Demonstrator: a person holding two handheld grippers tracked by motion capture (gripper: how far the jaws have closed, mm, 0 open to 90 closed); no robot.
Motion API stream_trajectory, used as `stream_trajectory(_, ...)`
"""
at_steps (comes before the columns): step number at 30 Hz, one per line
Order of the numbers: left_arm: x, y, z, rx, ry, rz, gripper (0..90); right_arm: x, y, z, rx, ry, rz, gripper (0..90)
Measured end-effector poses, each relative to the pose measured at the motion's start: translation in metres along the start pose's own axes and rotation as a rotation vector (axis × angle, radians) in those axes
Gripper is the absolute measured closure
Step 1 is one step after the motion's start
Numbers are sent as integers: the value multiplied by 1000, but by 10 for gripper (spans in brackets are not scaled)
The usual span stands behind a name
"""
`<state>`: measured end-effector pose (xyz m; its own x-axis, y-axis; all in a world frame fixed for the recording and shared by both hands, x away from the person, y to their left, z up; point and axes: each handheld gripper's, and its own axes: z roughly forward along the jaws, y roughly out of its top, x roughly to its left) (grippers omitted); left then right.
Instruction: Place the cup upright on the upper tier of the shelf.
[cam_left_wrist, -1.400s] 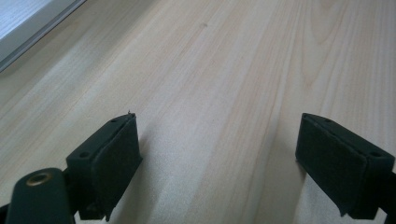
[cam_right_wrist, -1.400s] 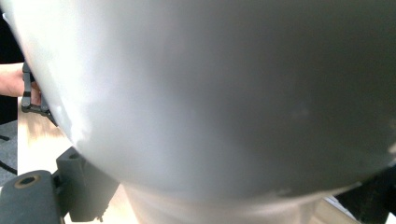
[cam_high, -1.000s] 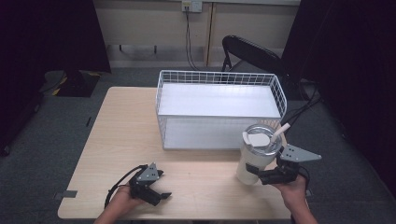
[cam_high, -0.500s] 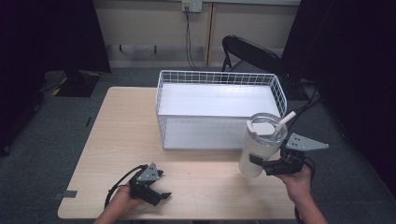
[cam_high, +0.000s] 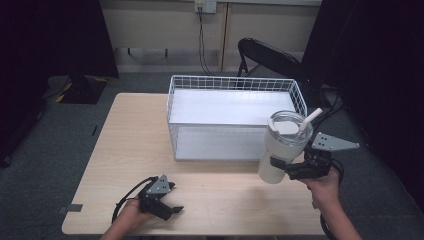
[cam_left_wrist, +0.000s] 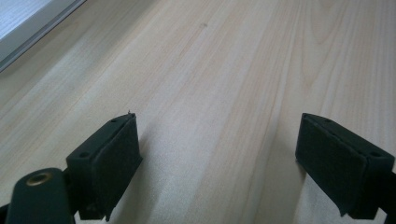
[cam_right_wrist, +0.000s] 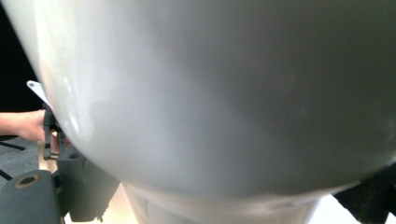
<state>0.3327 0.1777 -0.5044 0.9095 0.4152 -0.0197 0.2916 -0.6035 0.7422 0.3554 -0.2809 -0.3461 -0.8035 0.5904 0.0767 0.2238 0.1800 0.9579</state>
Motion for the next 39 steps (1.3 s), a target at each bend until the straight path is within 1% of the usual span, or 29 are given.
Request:
stream_trajectory(9,0,0,0,0,0,0,130,2,17,1,17,5,-23,92)
stream_trajectory(10,0,0,0,0,0,0,131,1,19,1,20,9,-23,92)
stream_trajectory(13,0,0,0,0,0,0,131,1,24,0,11,3,-25,92)
stream_trajectory(16,0,0,0,0,0,0,130,0,28,-1,3,2,-18,92)
stream_trajectory(23,0,0,0,0,0,-1,131,-1,39,-2,10,-1,-18,92)
stream_trajectory(30,0,0,0,0,0,0,130,-2,52,-2,-3,-3,-18,92)
stream_trajectory(35,0,0,0,0,0,0,131,-3,58,-3,-16,-9,-20,93)
stream_trajectory(39,0,0,0,-1,0,0,130,-5,63,-4,-31,-6,-3,93)
